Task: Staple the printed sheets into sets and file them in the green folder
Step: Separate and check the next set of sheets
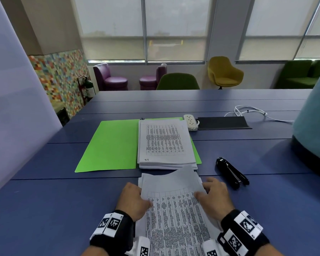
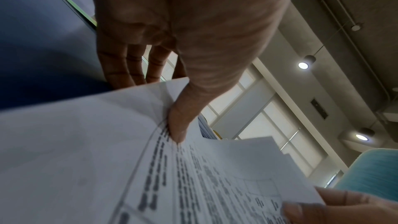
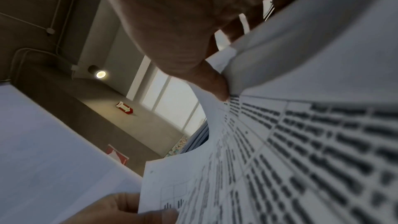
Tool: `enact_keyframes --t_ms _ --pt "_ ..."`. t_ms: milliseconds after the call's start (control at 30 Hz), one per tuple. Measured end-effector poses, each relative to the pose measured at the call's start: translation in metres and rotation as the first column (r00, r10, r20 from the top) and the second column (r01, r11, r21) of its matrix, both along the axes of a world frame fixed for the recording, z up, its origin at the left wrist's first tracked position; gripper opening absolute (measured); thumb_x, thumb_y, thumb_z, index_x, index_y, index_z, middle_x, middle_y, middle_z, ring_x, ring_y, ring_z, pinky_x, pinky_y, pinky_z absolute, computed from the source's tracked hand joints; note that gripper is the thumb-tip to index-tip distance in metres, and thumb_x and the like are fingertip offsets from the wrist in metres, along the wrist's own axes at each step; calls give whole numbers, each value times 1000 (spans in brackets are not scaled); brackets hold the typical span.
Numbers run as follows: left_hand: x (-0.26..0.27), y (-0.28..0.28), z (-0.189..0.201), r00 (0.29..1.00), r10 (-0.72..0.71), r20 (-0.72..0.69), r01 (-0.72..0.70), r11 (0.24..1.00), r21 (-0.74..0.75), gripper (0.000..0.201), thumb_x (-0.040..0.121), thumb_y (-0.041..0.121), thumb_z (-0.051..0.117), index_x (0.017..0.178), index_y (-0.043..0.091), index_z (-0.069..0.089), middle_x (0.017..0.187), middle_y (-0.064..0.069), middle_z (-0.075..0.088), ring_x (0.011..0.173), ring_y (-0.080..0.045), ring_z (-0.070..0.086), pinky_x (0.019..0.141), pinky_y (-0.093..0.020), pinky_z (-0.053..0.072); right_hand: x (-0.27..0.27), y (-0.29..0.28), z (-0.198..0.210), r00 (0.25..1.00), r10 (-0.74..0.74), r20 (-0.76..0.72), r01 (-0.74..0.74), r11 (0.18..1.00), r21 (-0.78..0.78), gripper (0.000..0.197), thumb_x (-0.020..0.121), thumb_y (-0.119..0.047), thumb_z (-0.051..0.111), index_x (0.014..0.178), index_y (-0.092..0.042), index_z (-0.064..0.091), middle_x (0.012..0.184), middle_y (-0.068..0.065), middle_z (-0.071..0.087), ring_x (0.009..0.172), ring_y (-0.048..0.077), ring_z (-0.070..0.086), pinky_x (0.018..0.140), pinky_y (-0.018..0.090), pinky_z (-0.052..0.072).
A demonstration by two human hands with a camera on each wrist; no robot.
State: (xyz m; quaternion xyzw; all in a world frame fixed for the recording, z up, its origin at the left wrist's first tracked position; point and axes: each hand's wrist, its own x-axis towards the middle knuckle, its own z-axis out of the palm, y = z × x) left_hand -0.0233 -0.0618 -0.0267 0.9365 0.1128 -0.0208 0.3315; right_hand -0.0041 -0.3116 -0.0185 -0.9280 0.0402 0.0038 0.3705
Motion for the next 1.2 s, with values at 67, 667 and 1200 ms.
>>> enact_keyframes --t_ms 67,667,1200 --pt "-2 -1 4 1000 1 1 -1 1000 -22 22 66 29 86 75 11 77 85 5 70 74 -8 68 67 -28 60 -5 -1 8 989 143 39 -142 989 -37 12 89 -27 67 95 -27 77 121 -22 52 123 13 48 103 34 43" --pt "-12 -21 175 825 238 513 201 726 -658 13 87 27 69 96 18 74 92 10 77 90 -6 71 80 -24 52 -19 6 192 915 26 404 -284 753 593 23 75 -36 84 84 -18 74 86 -6 79 85 8 74 88 32 60" --pt "-14 6 26 975 207 -85 -212 732 -648 7 90 14 67 95 10 70 93 -9 68 82 -21 62 72 -28 45 28 -26 50 930 -101 -354 248 882 400 31 96 -32 58 74 -10 59 72 11 61 59 24 56 63 38 49"
